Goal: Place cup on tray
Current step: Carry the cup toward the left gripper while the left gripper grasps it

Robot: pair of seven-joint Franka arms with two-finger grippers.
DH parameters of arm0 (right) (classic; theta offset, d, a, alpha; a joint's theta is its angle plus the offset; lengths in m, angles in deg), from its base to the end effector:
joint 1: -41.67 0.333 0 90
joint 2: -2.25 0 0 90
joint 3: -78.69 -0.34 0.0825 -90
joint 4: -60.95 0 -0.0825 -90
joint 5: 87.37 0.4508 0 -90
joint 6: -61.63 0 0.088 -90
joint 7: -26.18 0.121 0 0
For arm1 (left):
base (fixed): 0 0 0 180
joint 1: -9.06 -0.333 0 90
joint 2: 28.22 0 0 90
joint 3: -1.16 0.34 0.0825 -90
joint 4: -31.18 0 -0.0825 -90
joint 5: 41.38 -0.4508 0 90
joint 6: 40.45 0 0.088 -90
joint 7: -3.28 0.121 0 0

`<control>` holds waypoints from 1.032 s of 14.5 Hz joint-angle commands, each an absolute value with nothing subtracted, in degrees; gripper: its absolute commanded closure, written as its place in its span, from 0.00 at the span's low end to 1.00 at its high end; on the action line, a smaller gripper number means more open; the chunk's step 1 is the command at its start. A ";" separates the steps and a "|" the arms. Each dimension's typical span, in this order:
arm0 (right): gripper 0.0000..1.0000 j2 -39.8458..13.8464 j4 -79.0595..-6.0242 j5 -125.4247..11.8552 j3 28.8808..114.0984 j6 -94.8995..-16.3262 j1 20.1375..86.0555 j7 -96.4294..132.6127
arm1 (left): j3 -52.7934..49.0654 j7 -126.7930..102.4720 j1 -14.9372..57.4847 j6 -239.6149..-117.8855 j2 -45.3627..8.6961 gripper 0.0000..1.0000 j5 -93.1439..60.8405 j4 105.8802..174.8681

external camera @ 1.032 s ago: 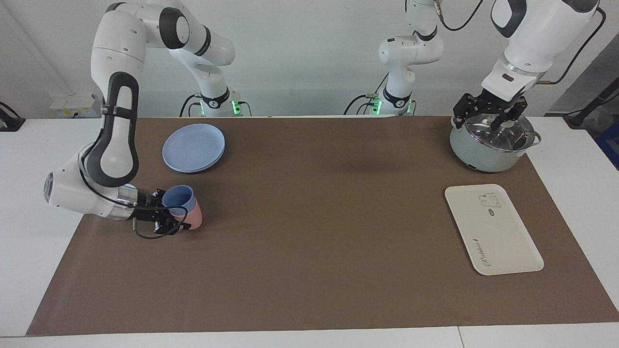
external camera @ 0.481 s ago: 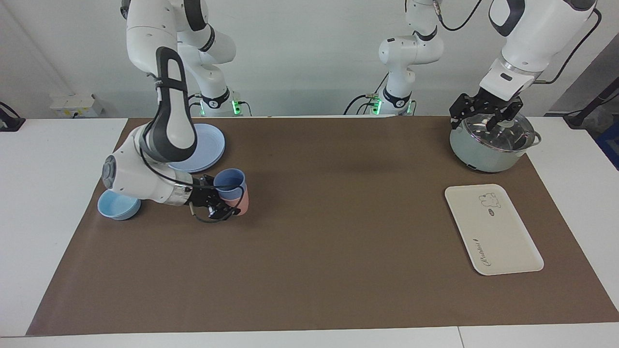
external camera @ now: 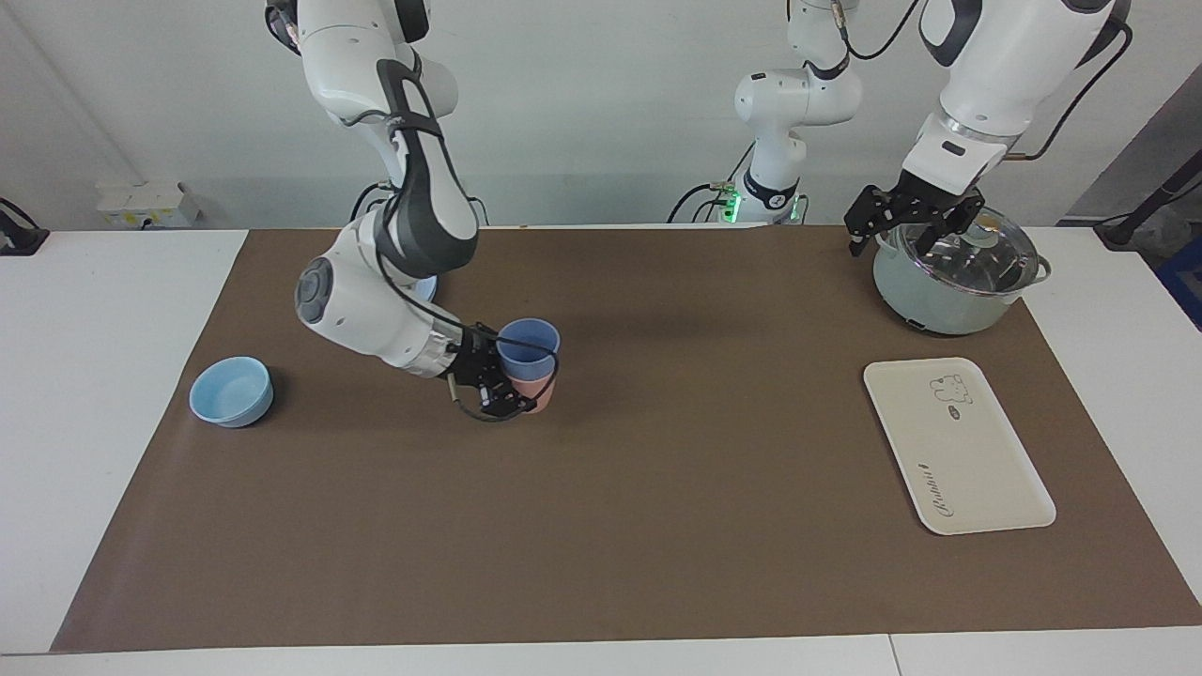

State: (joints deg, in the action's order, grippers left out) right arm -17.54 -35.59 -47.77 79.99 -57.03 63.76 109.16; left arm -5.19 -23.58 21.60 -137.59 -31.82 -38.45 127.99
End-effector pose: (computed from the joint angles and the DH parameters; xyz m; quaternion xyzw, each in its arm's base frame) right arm 0.6700 0.2995 0.3946 -0.7262 0.6198 0.2215 0.1986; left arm 0.5765 -0.2051 0.6198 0.9966 0.0717 0.0229 0.0335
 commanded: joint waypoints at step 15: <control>1.00 -14.97 -35.73 -46.68 80.36 -61.24 67.51 116.53 | -4.46 -56.39 40.16 -167.72 -31.38 0.14 -33.90 139.90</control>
